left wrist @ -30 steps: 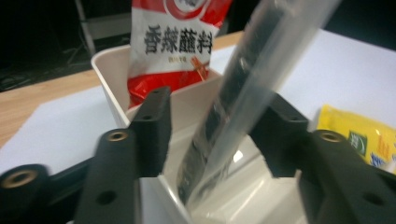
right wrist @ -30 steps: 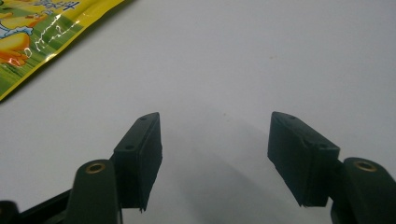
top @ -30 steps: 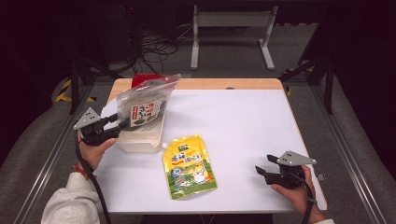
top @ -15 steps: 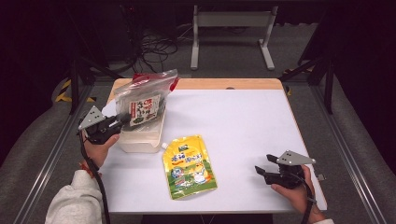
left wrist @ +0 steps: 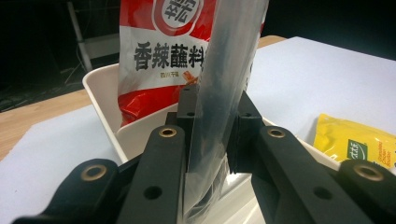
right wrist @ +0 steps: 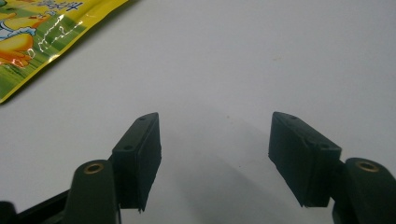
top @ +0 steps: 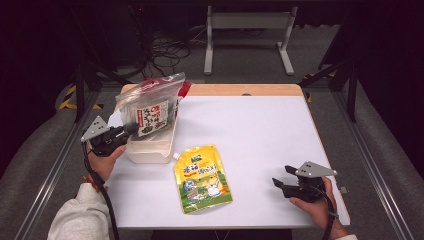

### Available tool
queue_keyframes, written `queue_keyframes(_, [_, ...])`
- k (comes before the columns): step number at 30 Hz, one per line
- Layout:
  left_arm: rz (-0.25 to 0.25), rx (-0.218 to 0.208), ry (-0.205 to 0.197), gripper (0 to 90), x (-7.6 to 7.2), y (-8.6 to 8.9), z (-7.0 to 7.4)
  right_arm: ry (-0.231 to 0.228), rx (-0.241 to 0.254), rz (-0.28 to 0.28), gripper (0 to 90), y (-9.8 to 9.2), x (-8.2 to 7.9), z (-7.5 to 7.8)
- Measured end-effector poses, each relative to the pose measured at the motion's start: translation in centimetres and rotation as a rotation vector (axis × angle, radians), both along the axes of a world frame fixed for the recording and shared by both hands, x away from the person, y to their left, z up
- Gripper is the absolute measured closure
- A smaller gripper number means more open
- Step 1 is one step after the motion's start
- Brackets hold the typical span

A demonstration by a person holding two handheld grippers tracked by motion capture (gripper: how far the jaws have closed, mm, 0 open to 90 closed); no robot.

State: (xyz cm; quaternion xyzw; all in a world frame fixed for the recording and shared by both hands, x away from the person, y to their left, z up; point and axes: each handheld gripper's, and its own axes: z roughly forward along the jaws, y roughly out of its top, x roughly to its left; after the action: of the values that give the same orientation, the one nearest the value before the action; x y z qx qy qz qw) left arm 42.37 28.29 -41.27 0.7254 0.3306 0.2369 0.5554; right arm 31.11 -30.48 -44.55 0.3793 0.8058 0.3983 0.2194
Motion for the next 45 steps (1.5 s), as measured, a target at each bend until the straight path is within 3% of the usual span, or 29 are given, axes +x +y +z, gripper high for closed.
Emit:
queue_keyframes(9, [0.039, -0.022, 0.019, 70.3, -0.4, -0.2, 0.3, 0.001, 0.004, -0.002, 33.9, 0.0, 0.0, 0.1])
queue_keyframes(17, [0.046, -0.005, -0.005, 65.5, -1.5, -0.1, 1.2, -0.002, 0.002, 0.006, 35.5, 0.2, 0.1, 0.1])
queue_keyframes(21, [0.060, -0.009, -0.009, 61.8, -1.9, 0.2, 1.3, -0.006, 0.002, 0.021, 41.5, 0.5, 0.3, 0.2])
queue_keyframes(27, [0.083, 0.005, -0.009, 56.3, -2.8, 0.6, 1.5, -0.006, 0.004, 0.061, 60.4, 1.0, 0.6, 0.4])
queue_keyframes(35, [0.103, -0.004, -0.008, 52.0, -4.1, 1.3, 1.8, -0.009, -0.009, 0.094, 77.5, 1.4, 0.7, 0.6])
queue_keyframes(42, [0.105, 0.047, 0.000, 42.0, -5.6, 0.4, 2.3, -0.017, -0.015, 0.097, 90.0, 1.5, 0.8, 0.7])
queue_keyframes(45, [0.101, 0.075, -0.002, 40.2, -6.5, -0.2, 2.3, -0.016, -0.009, 0.114, 90.0, 1.6, 0.7, 0.8])
